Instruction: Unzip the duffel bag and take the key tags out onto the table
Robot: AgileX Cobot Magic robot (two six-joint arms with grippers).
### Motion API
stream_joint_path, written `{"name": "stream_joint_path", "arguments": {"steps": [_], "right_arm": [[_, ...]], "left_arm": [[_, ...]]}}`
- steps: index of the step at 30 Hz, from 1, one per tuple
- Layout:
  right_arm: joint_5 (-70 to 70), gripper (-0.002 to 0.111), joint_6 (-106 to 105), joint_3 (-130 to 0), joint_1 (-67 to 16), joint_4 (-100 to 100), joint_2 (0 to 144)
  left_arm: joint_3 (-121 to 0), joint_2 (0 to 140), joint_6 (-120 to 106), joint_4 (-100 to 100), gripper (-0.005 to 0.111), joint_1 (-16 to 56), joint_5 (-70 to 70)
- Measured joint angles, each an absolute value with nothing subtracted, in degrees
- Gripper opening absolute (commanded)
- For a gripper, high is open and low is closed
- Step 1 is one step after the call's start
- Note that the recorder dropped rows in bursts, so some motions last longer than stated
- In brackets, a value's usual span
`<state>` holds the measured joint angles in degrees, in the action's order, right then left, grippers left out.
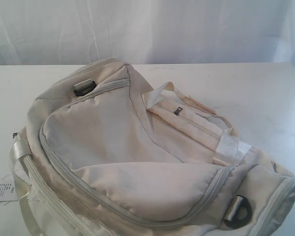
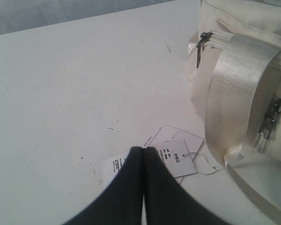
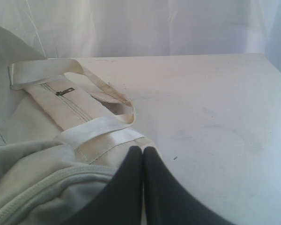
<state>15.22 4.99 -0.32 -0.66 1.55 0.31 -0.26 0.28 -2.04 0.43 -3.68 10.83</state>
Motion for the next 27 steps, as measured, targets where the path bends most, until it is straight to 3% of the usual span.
{"name": "stream_joint_path", "arguments": {"steps": [15, 27], "right_arm": [[15.07, 0.000, 4.38, -0.32, -0.66, 3.39, 0.31], [4.86, 0.000, 5.02, -0.32, -0.66, 3.37, 0.31]], "left_arm": [[-0.26, 0.28, -2.04, 0.43, 0.000, -3.68, 12.32], [-2.37, 0.28, -2.04, 0.43, 0.000, -3.68, 13.63]]}}
